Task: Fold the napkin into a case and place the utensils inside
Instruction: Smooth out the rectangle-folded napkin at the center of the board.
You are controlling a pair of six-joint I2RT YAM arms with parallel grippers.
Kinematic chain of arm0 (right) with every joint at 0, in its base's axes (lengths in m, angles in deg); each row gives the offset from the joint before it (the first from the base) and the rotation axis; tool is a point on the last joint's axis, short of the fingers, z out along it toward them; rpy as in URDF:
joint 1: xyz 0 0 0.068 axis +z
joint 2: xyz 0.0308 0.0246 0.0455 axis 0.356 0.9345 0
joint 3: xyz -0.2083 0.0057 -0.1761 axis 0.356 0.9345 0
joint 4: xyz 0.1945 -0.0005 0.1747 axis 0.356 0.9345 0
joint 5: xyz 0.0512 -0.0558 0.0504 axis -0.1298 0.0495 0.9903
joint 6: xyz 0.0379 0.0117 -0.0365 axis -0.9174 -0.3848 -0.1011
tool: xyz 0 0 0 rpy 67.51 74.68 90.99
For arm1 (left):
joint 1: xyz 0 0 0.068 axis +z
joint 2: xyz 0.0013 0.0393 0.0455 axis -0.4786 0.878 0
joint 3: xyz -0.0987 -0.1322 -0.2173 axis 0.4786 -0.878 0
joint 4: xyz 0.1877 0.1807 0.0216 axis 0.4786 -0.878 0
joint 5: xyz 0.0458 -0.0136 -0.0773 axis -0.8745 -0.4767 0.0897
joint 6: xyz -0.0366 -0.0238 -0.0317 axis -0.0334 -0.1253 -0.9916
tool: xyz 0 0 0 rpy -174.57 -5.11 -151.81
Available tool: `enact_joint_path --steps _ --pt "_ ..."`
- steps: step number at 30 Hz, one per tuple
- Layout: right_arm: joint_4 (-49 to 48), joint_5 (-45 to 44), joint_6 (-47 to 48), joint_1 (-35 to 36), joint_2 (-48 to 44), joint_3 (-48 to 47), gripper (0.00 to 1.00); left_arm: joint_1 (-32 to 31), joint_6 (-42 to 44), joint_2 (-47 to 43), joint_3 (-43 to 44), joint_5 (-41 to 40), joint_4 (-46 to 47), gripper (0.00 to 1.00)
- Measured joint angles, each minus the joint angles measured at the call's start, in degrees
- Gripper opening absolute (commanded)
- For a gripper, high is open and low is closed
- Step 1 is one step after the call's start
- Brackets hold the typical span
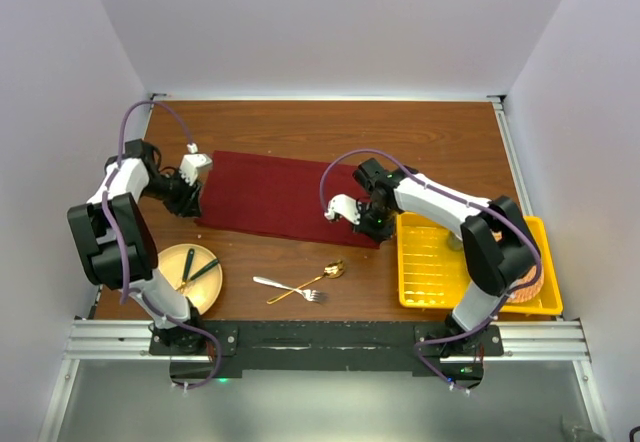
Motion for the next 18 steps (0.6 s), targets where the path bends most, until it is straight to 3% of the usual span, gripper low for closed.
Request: enact_joint_path --steps 18 --pt "1.0 1.0 0.0 0.0 -2.9 -0.4 0.00 2.9 -18.4 6.1 -0.9 -3.5 9.0 0.41"
